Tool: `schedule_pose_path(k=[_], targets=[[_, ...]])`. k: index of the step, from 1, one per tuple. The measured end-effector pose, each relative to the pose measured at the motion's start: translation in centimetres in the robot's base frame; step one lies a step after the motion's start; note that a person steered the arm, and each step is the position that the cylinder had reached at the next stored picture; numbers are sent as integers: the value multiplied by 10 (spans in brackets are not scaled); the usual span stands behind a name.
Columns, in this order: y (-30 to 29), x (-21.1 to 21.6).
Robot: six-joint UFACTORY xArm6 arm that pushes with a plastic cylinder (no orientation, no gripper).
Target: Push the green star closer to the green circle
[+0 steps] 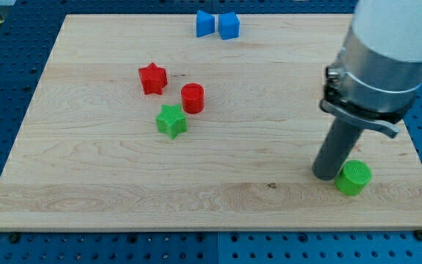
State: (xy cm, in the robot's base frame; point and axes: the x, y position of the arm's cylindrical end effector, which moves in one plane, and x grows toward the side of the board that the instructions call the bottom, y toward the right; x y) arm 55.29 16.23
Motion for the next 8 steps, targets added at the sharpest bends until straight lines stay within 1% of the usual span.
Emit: schedule_pose_path(k=[1,2,3,4,6,7,8], targets=[[22,0],[29,2],[29,3],[1,-1],[-207,-5],[-303,-34],[-335,-93]])
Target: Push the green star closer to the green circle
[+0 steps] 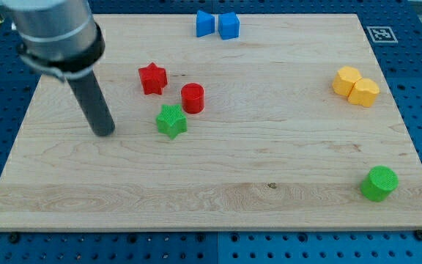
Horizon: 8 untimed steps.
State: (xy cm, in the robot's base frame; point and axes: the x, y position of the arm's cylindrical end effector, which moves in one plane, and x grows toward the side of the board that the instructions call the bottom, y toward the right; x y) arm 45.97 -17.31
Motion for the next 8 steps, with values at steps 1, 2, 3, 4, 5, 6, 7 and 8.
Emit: schedule_pose_path(k=[1,2,3,4,5,6,7,8], targets=[[1,-15],[20,-15],[78,-15],[98,-9],[98,-7],[103,-6],[107,3],[119,17]])
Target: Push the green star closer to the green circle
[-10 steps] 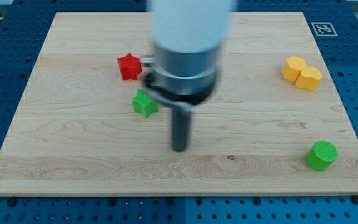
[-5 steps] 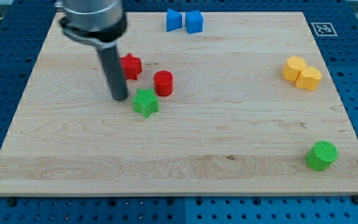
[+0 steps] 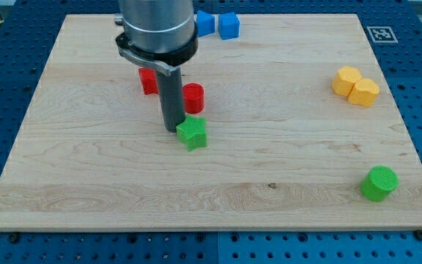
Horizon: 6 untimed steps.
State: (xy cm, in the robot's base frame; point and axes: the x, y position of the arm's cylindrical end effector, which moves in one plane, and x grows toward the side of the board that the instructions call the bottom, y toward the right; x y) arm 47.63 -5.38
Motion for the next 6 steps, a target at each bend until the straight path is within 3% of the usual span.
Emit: schedule_pose_path(k=[2,6], targets=[[56,24],[88,98]])
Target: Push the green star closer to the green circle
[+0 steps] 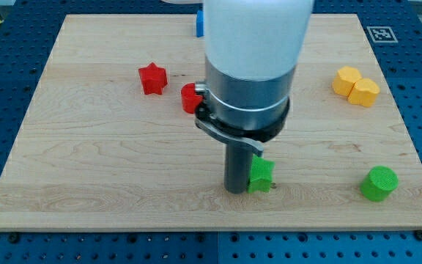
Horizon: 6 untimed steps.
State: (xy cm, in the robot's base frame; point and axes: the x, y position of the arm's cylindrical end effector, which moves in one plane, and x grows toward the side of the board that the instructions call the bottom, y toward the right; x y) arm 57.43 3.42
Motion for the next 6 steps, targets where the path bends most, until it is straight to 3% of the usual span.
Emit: schedule_pose_path(k=[2,6], targets=[[66,0],[64,-41]])
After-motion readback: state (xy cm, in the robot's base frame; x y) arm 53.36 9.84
